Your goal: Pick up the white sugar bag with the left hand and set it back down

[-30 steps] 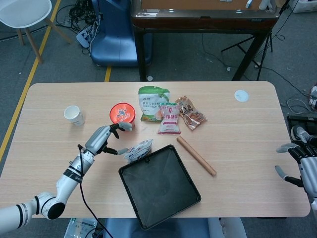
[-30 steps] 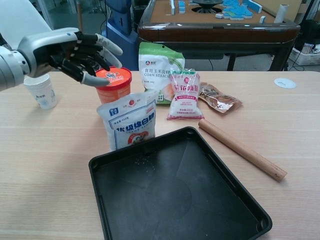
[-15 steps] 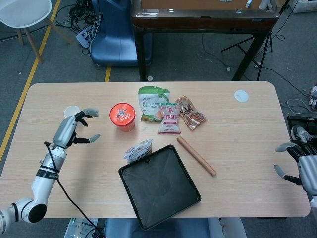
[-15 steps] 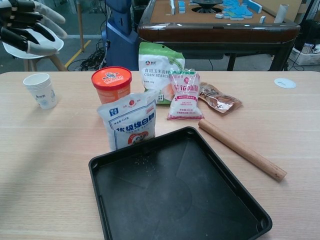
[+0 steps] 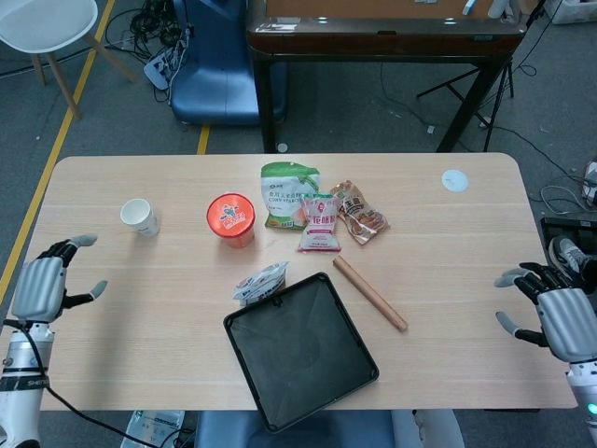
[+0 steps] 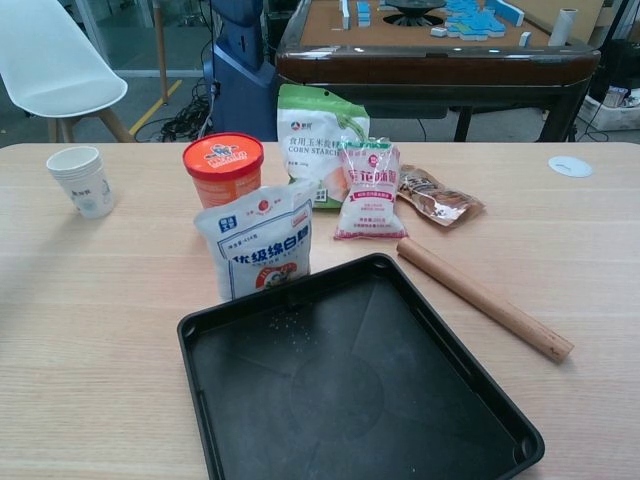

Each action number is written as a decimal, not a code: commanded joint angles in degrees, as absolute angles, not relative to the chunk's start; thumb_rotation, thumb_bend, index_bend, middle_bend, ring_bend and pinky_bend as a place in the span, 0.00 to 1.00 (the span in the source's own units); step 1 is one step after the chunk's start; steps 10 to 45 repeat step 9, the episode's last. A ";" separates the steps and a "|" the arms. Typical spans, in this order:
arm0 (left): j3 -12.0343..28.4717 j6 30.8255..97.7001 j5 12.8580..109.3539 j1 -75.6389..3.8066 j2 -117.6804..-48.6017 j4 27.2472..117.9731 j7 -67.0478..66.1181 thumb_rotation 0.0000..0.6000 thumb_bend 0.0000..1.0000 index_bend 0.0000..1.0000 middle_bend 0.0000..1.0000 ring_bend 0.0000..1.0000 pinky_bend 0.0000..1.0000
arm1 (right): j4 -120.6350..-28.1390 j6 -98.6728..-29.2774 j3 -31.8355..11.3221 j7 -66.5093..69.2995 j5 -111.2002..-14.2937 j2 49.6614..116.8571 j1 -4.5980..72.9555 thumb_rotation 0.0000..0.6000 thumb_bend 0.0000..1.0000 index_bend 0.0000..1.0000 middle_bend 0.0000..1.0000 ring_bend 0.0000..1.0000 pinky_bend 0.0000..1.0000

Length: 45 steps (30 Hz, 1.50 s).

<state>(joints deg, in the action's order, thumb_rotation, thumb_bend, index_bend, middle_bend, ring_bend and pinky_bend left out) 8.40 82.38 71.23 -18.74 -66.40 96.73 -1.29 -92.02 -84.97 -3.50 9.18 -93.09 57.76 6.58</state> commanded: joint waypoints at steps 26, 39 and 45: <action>1.93 94.67 77.97 -7.29 -65.52 99.29 -5.65 1.00 0.18 0.25 0.29 0.26 0.31 | -92.41 -84.39 -2.59 9.07 -95.00 58.36 7.96 1.00 0.26 0.39 0.36 0.22 0.23; 1.93 94.67 77.97 -7.29 -65.52 99.29 -5.65 1.00 0.18 0.25 0.29 0.26 0.31 | -92.41 -84.39 -2.59 9.07 -95.00 58.36 7.96 1.00 0.26 0.39 0.36 0.22 0.23; 1.93 94.67 77.97 -7.29 -65.52 99.29 -5.65 1.00 0.18 0.25 0.29 0.26 0.31 | -92.41 -84.39 -2.59 9.07 -95.00 58.36 7.96 1.00 0.26 0.39 0.36 0.22 0.23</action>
